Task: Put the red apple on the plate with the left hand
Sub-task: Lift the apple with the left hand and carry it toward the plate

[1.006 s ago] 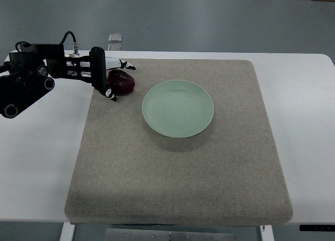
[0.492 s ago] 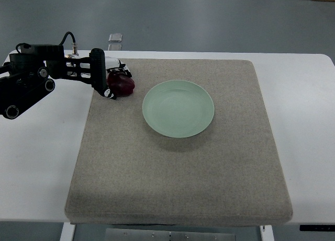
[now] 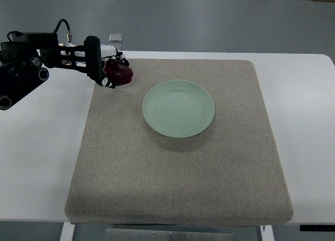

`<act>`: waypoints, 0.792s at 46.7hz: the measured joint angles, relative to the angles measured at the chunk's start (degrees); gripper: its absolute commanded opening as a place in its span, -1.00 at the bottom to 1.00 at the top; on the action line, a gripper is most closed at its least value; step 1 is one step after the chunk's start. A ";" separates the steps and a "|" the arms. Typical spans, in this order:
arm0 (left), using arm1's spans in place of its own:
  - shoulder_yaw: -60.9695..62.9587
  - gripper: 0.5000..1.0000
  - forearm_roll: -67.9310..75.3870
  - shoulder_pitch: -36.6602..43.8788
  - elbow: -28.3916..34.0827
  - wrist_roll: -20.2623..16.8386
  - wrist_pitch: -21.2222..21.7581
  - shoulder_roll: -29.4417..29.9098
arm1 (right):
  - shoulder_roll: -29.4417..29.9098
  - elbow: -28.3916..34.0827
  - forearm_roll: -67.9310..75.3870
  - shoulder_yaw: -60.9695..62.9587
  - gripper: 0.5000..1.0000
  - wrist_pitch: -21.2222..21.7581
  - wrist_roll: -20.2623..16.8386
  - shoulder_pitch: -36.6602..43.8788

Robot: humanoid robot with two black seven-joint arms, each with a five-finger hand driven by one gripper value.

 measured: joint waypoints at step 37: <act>-0.63 -1.00 -1.16 -0.09 -14.77 -0.05 -0.55 -4.34 | 0.00 0.00 0.00 0.00 0.71 0.00 -0.01 -0.02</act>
